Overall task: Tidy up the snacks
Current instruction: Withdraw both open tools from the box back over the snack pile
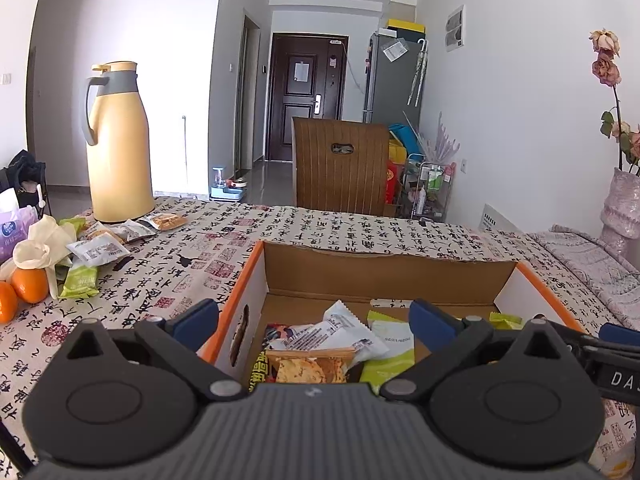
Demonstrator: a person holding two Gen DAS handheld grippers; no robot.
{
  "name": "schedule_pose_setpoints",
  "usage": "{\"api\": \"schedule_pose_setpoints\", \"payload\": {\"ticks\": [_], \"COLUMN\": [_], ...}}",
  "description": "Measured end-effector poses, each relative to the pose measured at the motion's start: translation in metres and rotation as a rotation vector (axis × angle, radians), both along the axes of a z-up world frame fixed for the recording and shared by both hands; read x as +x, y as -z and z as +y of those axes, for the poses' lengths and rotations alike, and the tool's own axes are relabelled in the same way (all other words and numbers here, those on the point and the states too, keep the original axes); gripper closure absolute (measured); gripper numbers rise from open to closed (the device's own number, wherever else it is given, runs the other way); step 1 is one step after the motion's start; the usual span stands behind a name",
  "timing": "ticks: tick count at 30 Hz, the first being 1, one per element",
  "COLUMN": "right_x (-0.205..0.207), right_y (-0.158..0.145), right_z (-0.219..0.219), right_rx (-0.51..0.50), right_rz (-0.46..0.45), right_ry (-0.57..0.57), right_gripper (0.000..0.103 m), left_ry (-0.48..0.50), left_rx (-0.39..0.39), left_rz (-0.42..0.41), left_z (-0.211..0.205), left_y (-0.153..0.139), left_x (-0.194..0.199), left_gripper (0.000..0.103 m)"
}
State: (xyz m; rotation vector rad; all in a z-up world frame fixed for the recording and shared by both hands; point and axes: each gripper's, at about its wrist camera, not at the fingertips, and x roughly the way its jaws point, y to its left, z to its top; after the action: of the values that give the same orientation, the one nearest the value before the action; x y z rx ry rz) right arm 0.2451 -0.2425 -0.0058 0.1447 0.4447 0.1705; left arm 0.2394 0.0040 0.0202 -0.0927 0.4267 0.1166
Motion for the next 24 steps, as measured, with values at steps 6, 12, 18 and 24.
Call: {"api": "schedule_pose_setpoints", "payload": {"ticks": [6,12,18,24], "right_x": [-0.008,-0.030,-0.054,-0.081], "right_y": [-0.014,-0.025,-0.027,-0.027], "right_z": [0.000,0.003,0.007,0.012], "right_rx": [-0.004,-0.014,-0.012,-0.021], "right_rz": [-0.019,-0.035,-0.024,-0.017], "right_ry": [0.010,-0.006,-0.022,-0.044], "right_gripper": [0.000,0.000,0.000,0.000], "left_ry": [-0.022,-0.016,-0.021,-0.012], "left_rx": [0.002,0.003,0.000,0.007], "left_rz": [0.000,-0.021,-0.025,-0.032], "left_z": [-0.002,-0.001,0.001,0.003], "left_y": [-0.016,-0.027,-0.032,-0.033], "left_x": [-0.009,-0.031,-0.054,-0.082], "left_gripper": [0.000,0.000,0.000,0.000]}}
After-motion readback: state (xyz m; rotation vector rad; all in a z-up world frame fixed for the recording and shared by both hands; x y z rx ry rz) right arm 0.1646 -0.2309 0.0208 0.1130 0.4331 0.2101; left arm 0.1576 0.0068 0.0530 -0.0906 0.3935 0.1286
